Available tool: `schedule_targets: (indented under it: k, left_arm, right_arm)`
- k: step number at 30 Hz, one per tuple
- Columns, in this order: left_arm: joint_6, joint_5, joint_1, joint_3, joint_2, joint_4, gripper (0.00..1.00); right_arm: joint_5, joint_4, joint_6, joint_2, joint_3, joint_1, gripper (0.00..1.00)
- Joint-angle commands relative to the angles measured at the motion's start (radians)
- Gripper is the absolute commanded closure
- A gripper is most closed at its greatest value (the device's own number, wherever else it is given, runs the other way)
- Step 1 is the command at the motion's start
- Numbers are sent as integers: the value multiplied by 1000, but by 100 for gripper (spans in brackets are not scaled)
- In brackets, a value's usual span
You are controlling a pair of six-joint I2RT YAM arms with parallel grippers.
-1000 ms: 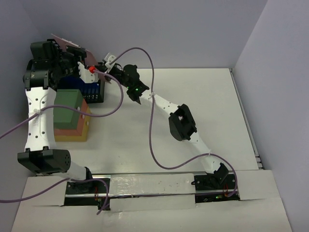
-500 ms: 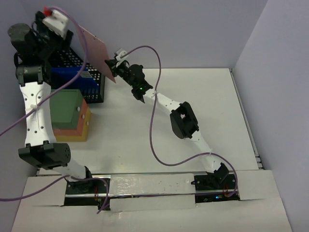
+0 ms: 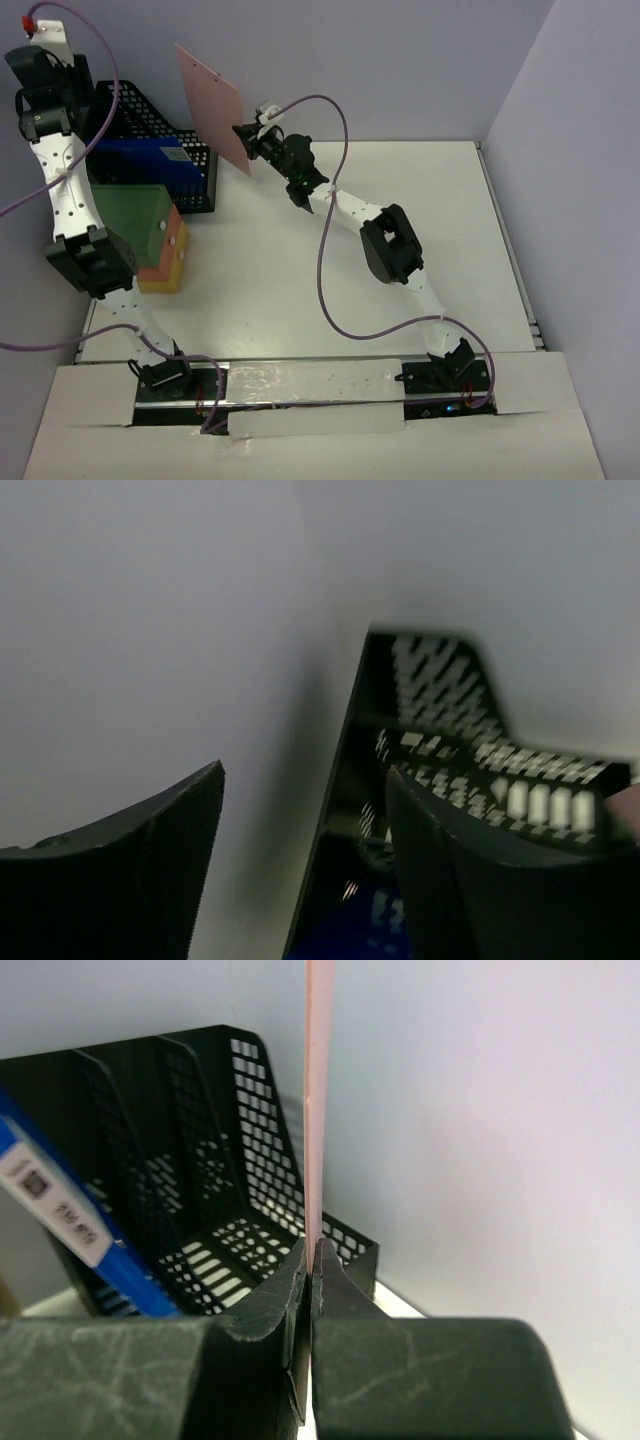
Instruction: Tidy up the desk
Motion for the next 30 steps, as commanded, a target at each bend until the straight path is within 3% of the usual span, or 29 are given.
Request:
schedule_targets:
  k: [1, 5, 9, 12, 14, 17, 21, 27, 30]
  left_arm:
    - [4, -58, 36, 36, 48, -90, 25]
    - [-19, -65, 67, 73, 139, -124, 25]
    - [-32, -32, 89, 51, 156, -117, 31]
    - [-17, 35, 95, 8, 149, -109, 40]
    - [-3, 147, 92, 5, 167, -181, 40]
    - [11, 190, 85, 7, 196, -238, 43]
    - [40, 291, 90, 3, 215, -296, 58]
    - [104, 480, 81, -82, 160, -257, 100]
    - [151, 545, 64, -106, 141, -224, 100]
  right_arm:
    - [-41, 120, 29, -118, -20, 4, 100]
    - [-46, 125, 46, -121, -20, 12, 100]
    - [-67, 114, 29, -130, -26, 19, 100]
    - [-74, 124, -5, -142, -54, 25, 100]
    - [-74, 119, -10, -145, -63, 26, 100]
    - [-67, 114, -18, -150, -71, 27, 100]
    - [-77, 119, -29, -166, -89, 28, 100]
    - [-90, 151, -20, -194, -119, 11, 100]
    - [-110, 168, -71, -249, -174, 4, 100]
